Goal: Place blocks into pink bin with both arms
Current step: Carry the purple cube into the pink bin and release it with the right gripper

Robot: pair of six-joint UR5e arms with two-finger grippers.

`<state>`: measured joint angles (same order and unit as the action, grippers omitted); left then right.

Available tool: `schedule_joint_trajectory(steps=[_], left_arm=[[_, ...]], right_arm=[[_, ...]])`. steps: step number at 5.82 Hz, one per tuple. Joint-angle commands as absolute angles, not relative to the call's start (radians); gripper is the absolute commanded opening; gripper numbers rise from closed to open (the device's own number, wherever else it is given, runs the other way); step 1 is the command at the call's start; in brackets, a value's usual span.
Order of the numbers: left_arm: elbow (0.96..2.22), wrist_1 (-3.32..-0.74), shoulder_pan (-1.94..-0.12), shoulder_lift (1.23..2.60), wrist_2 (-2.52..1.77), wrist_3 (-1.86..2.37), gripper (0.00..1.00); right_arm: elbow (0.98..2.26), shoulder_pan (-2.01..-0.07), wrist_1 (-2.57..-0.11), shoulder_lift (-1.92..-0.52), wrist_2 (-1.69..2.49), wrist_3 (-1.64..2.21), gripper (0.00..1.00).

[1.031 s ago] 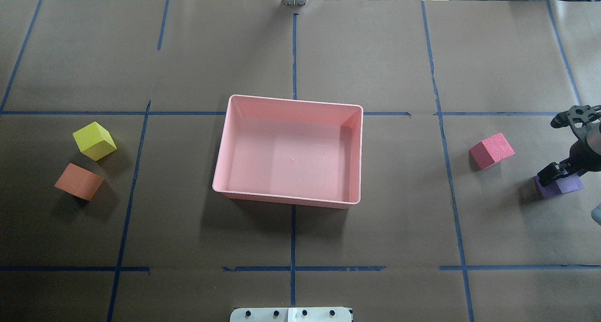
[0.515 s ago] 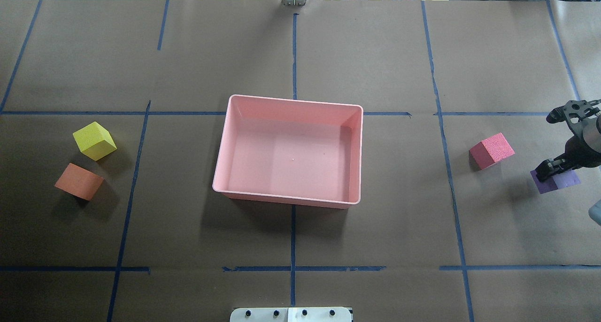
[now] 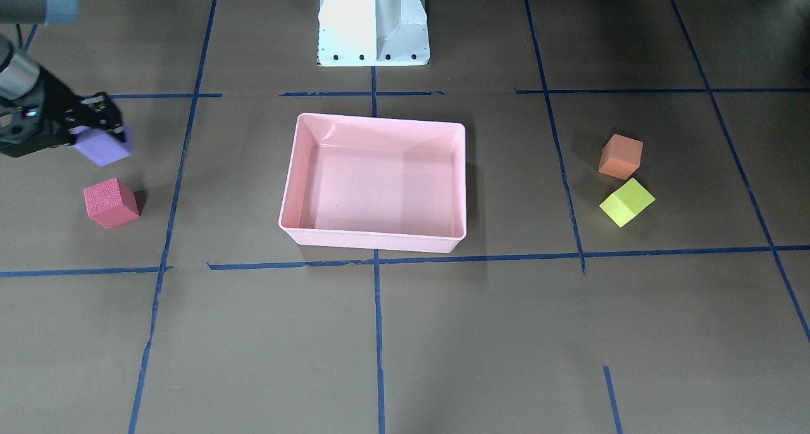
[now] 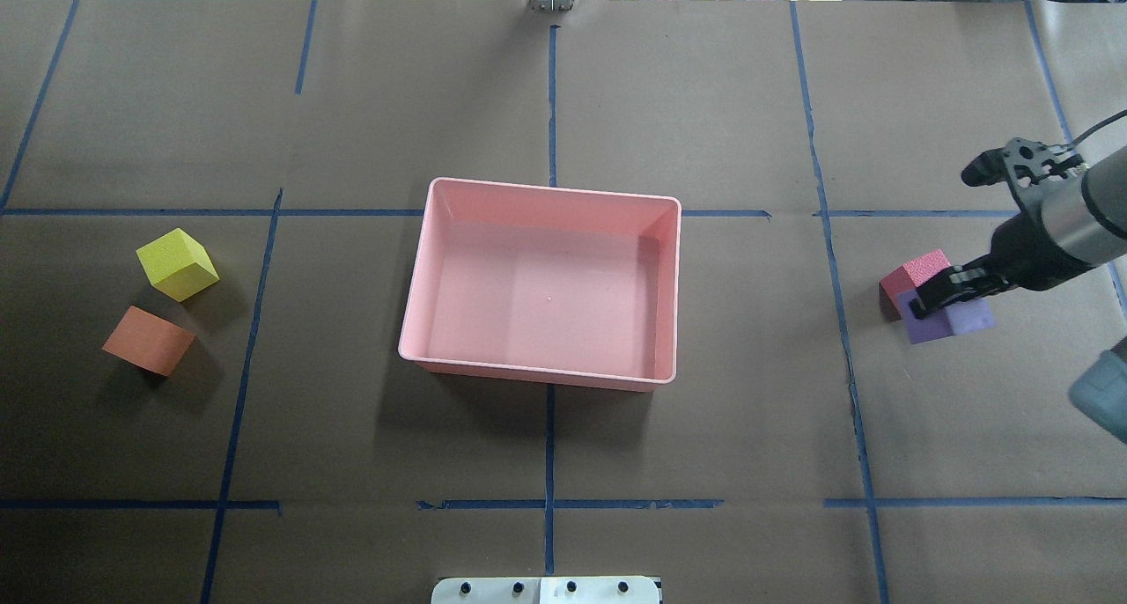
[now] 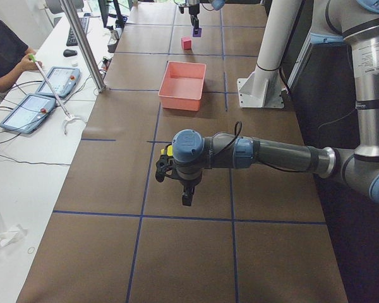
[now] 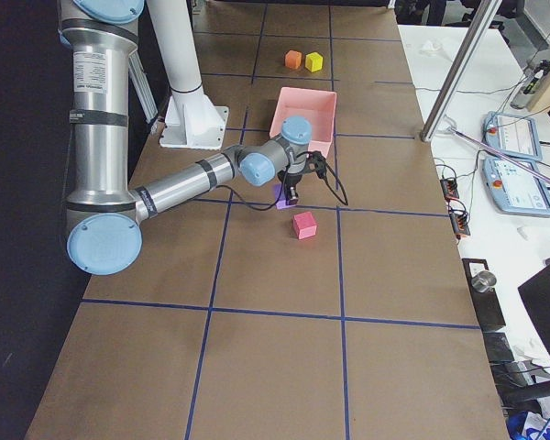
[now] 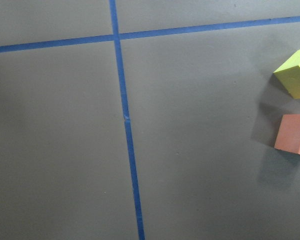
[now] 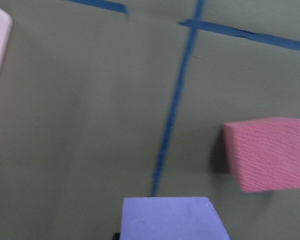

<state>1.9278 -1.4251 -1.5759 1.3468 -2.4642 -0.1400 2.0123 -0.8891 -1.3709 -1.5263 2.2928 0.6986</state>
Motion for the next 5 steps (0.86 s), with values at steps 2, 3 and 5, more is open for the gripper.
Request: schedule_joint_trajectory(steps=[2,3,5], left_arm=[[1.925,-1.458,-1.568,1.348,-2.467,-0.144,1.0],[1.927,-1.48,-1.554,1.348,-2.467,-0.143,1.0],[1.925,-1.479,-1.537,1.348,-2.483,-0.141,1.0]], right_arm=[[1.906,-0.663,-1.449,-1.068,2.15,1.229,0.02],[1.759,-0.61,-1.442,-0.917,2.061,1.344,0.04],[1.617,-0.528,-1.436,-0.834,1.944,1.399,0.8]])
